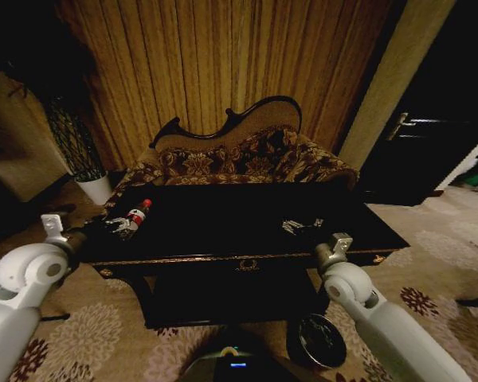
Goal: Move to the front of the table and place the trash on the table into the trash bin.
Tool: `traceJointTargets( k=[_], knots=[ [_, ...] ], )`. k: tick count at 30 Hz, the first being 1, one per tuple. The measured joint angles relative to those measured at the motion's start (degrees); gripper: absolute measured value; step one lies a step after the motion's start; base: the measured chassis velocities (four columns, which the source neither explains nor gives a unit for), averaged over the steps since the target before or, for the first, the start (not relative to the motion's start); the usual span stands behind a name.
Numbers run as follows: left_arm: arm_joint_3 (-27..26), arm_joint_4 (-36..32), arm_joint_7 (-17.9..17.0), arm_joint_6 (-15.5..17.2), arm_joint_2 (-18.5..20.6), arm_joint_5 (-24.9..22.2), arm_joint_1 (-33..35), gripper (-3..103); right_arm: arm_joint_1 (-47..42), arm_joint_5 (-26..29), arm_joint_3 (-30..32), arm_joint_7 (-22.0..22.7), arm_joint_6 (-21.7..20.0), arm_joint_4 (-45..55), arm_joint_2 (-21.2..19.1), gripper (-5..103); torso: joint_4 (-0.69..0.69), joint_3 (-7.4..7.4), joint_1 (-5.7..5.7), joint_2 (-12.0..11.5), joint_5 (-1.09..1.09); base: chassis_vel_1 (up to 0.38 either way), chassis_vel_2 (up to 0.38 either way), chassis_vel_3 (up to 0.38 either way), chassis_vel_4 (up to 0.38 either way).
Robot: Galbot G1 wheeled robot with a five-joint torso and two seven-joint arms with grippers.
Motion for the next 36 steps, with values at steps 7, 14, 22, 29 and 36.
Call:
traceJointTargets(
  k=[7, 14, 22, 29, 36],
  knots=[
    [-0.2, 0.9, 0.5, 0.0, 0.0, 0.1, 0.0, 100, -0.3, -1.5, 0.5, -0.1, 0.6, -0.5, 0.0, 100, 0.00, 0.00, 0.00, 0.0, 0.00, 0.000, 0.000, 0.000, 0.000],
    [0.3, 1.2, 0.8, -0.1, -0.1, 0.0, 0.2, 100, 0.0, -1.7, 0.3, -0.2, 0.8, -0.7, 0.5, 100, 0.01, 0.00, 0.00, 0.0, 0.00, 0.000, 0.000, 0.000, 0.000],
    [1.5, 1.5, 0.8, -0.1, -0.9, 0.7, 0.2, 100, 0.1, -1.7, 0.5, -0.2, 1.4, -0.7, 0.4, 100, 0.01, 0.00, 0.00, 0.0, 0.00, 0.000, 0.000, 0.000, 0.000],
    [2.3, 1.6, 0.8, -0.1, -1.2, 1.2, 0.2, 100, 0.1, -1.5, 0.6, -0.2, 1.8, -0.3, 0.2, 100, 0.00, 0.00, 0.00, 0.0, 0.00, 0.000, 0.000, 0.000, 0.000],
    [2.3, 1.3, 0.8, -0.1, -1.4, 1.3, 0.5, 100, 0.2, -1.7, 0.6, -0.3, 2.0, 0.0, 0.1, 100, 0.01, 0.00, 0.00, 0.0, 0.00, 0.000, 0.000, 0.000, 0.000]
  ],
)
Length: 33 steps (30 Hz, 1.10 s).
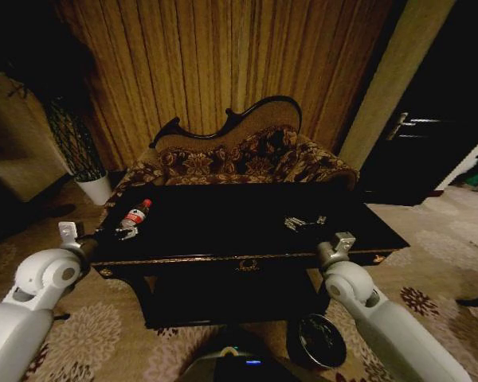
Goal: Move to the front of the table and place the trash on the table into the trash bin.
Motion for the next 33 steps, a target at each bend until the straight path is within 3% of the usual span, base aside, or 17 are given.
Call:
traceJointTargets(
  k=[27, 30, 32, 33],
  knots=[
    [-0.2, 0.4, 0.7, 0.0, -1.1, -0.3, 0.4, 101, -0.1, -0.7, 0.4, 0.3, 1.2, 0.3, -0.9, 100, 0.00, 0.00, 0.00, 0.0, 0.00, 0.000, 0.000, 0.000, 0.000],
    [-0.2, 0.3, 0.7, 0.0, -1.2, -0.5, 0.5, 86, -0.2, -0.6, 0.5, 0.3, 1.2, 0.6, -1.0, 100, 0.00, 0.00, 0.00, 0.0, 0.00, 0.000, 0.000, 0.000, 0.000],
    [-0.2, 0.2, 0.7, 0.0, -1.2, -0.9, 0.5, 86, -0.2, -0.6, 0.5, 0.3, 1.2, 0.6, -1.0, 100, 0.00, 0.00, 0.00, 0.0, 0.00, 0.000, 0.000, 0.000, 0.000],
    [-0.3, 0.2, 0.6, 0.0, -1.2, -1.3, 0.5, 76, -0.1, -0.6, 0.5, 0.3, 1.2, 0.6, -1.0, 100, 0.00, 0.00, 0.00, 0.0, 0.00, 0.000, 0.000, 0.000, 0.000]
  ],
)
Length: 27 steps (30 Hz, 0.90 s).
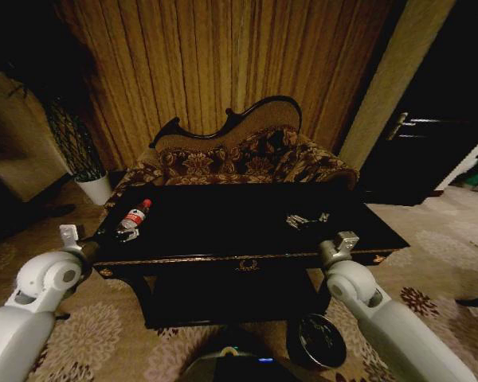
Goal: Move to the front of the table and place the trash on the table into the trash bin.
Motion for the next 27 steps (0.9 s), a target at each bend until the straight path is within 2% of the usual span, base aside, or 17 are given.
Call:
traceJointTargets(
  k=[2, 4, 5, 7, 9, 12, 15, 20, 22, 23, 24, 25, 27],
  knots=[
    [0.0, 0.0, 0.0, 0.0, 0.0, -0.2, 0.0, 76, 0.0, 0.0, 0.0, 0.0, 0.0, 0.0, 0.0, 100, 0.00, 0.00, 0.00, 0.0, 0.00, 0.000, 0.000, 0.000, 0.000],
    [0.0, -0.3, 0.0, 0.0, 0.0, -0.3, 0.0, 64, 0.1, 0.0, 0.0, 0.0, 0.0, 0.0, 0.0, 100, 0.00, 0.00, 0.00, 0.0, 0.00, 0.000, 0.000, 0.000, 0.000],
    [0.0, -0.3, 0.0, 0.0, 0.0, -0.3, 0.0, 64, 0.1, 0.0, 0.0, 0.0, 0.0, 0.0, 0.0, 100, 0.00, 0.00, 0.00, 0.0, 0.00, 0.000, 0.000, 0.000, 0.000],
    [0.0, -0.4, 0.0, 0.0, -0.1, -0.4, 0.0, 56, 0.2, 0.1, 0.0, 0.0, -0.1, -0.1, 0.0, 100, 0.00, 0.00, 0.00, 0.0, 0.00, 0.000, 0.000, 0.000, 0.000],
    [0.0, -0.4, 0.0, 0.0, -0.3, -0.4, 0.0, 52, 0.2, 0.2, 0.0, 0.0, -0.1, -0.2, 0.0, 100, 0.00, 0.00, 0.00, 0.0, 0.01, 0.000, 0.000, 0.000, 0.000],
    [0.0, -0.4, 0.0, 0.0, -0.4, -0.4, 0.0, 43, 0.4, 0.3, 0.2, 0.0, -0.1, -0.3, -0.5, 100, 0.00, 0.00, 0.00, 0.0, 0.00, 0.000, 0.000, 0.000, 0.000],
    [-0.1, -0.4, 0.1, 0.0, -0.4, -0.4, -0.1, 39, 0.5, 0.4, 0.3, 0.0, -0.1, -0.4, -0.7, 100, 0.00, 0.00, 0.00, 0.0, 0.00, 0.000, 0.000, 0.000, 0.000],
    [-0.4, -0.4, 0.2, -0.2, -0.4, -0.4, -0.3, 39, 0.5, 1.0, 0.3, 0.1, -0.1, 0.0, -0.8, 100, 0.00, 0.00, 0.00, 0.0, 0.00, 0.000, 0.000, 0.000, 0.000],
    [-0.7, -0.5, 1.3, -2.5, -0.5, 1.0, -0.4, 39, 0.5, 2.5, 0.4, 0.5, -0.2, 0.9, -1.1, 100, 0.00, 0.00, 0.00, 0.0, 0.00, 0.000, 0.000, 0.000, 0.000],
    [-0.7, -0.5, 1.3, -2.5, -0.5, 1.0, -0.4, 39, 0.5, 2.5, 0.4, 0.5, -0.2, 0.9, -1.1, 100, 0.00, 0.00, 0.00, 0.0, 0.00, 0.000, 0.000, 0.000, 0.000],
    [-1.0, -0.8, 3.2, -5.2, -0.5, 3.4, -0.2, 39, 0.5, 4.1, 0.4, 1.2, -0.5, 2.1, -1.5, 100, 0.00, 0.00, 0.00, 0.0, -0.01, 0.000, 0.000, 0.000, 0.000],
    [-1.0, -0.8, 3.2, -5.2, -0.5, 3.4, -0.2, 39, 0.5, 4.1, 0.4, 1.2, -0.5, 2.1, -1.5, 100, 0.00, 0.00, 0.00, 0.0, -0.01, 0.000, 0.000, 0.000, 0.000],
    [-1.5, -1.8, 6.2, -9.8, -0.1, 7.0, 0.2, 39, 0.7, 7.3, 0.5, 1.6, -1.3, 3.8, -2.3, 100, 0.00, 0.00, 0.00, 0.0, -0.01, 0.000, 0.000, 0.000, 0.000]
  ],
)
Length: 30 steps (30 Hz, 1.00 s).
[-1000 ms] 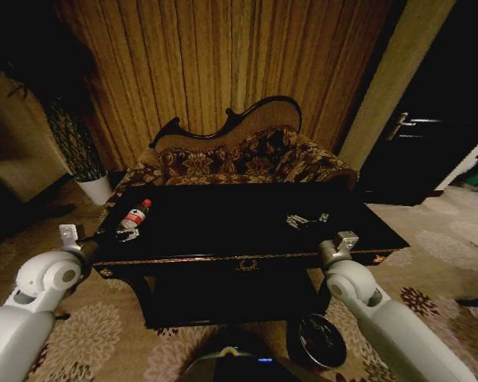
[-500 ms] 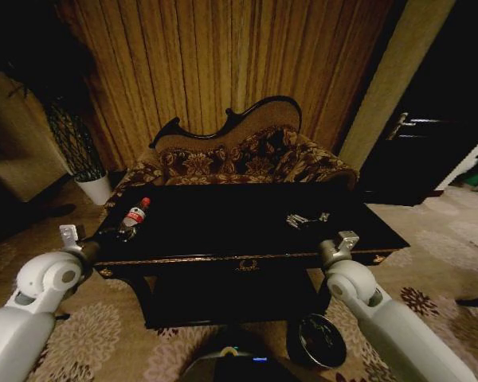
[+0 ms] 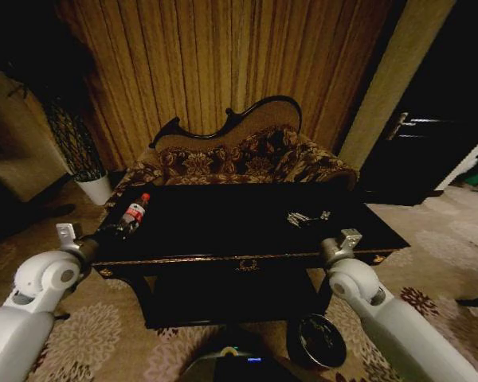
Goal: Move to the front of the table and place the trash on the table into the trash bin.
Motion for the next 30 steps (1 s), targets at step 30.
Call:
traceJointTargets(
  k=[30],
  knots=[
    [25.1, -9.2, 6.9, -25.8, 6.9, 22.5, -16.2, 39, 8.9, 35.5, -2.2, -16.2, 1.5, 10.7, -3.9, 100, 0.00, 0.00, 0.00, 0.0, 0.01, 0.000, 0.000, 0.000, 0.000]
  ],
)
